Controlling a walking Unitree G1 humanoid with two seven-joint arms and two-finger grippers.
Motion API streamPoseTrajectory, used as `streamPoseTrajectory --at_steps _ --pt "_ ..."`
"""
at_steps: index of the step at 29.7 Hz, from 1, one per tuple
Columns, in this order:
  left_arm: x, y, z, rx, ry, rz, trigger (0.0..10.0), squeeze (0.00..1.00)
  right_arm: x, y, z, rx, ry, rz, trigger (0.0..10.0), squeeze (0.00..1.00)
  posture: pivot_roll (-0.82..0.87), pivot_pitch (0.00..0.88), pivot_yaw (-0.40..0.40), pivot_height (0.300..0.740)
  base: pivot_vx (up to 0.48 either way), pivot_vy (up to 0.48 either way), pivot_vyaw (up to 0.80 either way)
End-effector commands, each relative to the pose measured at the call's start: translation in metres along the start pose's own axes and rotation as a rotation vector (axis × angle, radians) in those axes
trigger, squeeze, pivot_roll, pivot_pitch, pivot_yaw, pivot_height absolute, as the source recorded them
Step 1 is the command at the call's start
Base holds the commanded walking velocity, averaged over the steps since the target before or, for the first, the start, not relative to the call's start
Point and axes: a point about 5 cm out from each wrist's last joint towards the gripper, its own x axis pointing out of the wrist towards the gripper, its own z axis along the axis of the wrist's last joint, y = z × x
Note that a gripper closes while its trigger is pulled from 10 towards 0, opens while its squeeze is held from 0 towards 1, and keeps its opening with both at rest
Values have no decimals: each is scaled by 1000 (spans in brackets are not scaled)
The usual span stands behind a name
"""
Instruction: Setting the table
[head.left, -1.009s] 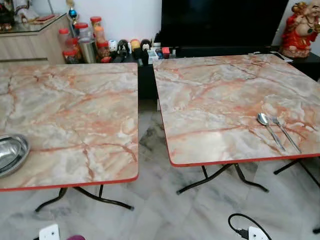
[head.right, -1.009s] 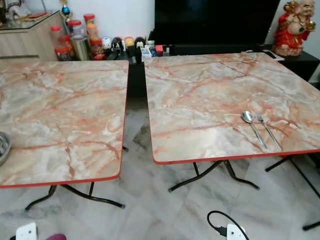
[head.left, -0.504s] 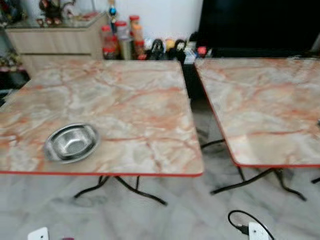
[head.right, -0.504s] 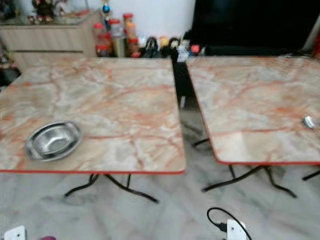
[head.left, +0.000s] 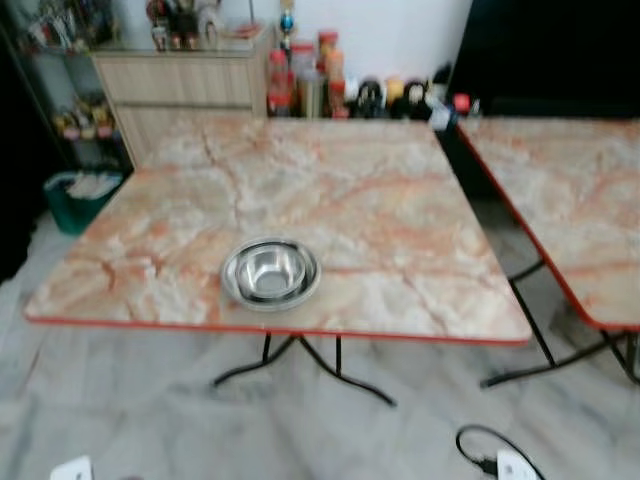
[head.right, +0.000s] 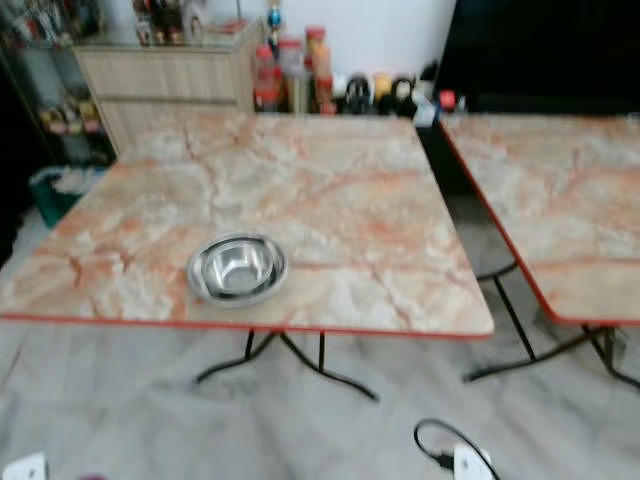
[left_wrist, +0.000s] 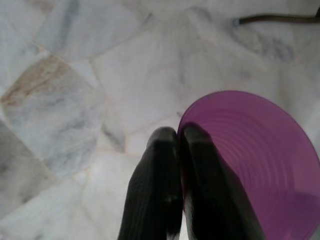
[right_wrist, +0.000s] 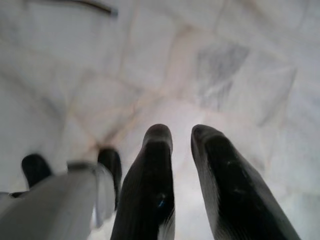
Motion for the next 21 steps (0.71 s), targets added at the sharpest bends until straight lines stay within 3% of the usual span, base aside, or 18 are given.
streamPoseTrajectory --at_steps 1,8,13,15,16,19,21 --pt "-1 7 2 1 -2 17 10000 0 1 8 7 15 -22 20 10000 0 48 0 -8 732 0 480 0" --pt "0 -17 -7 10 0 -7 10000 0 1 8 6 17 -23 18 10000 0 51 0 -7 732 0 103 0" --pt "3 -23 9 -45 -79 -3 10000 0 1 8 6 18 -22 16 10000 0 54 0 -7 732 0 0 0" --pt "5 -24 30 -69 -150 -5 10000 0 1 8 6 18 -21 16 10000 0 56 0 -8 732 0 0 0" --pt "5 -24 30 -69 -150 -5 10000 0 1 8 6 18 -21 16 10000 0 56 0 -8 732 0 0 0" --pt "8 -31 77 -92 -307 -24 10000 0 1 8 6 20 -22 15 10000 0 57 0 -11 732 0 0 0" --pt "2 -38 123 -88 -499 -51 10000 0 1 7 6 18 -23 16 10000 0 60 0 -12 732 0 0 0"
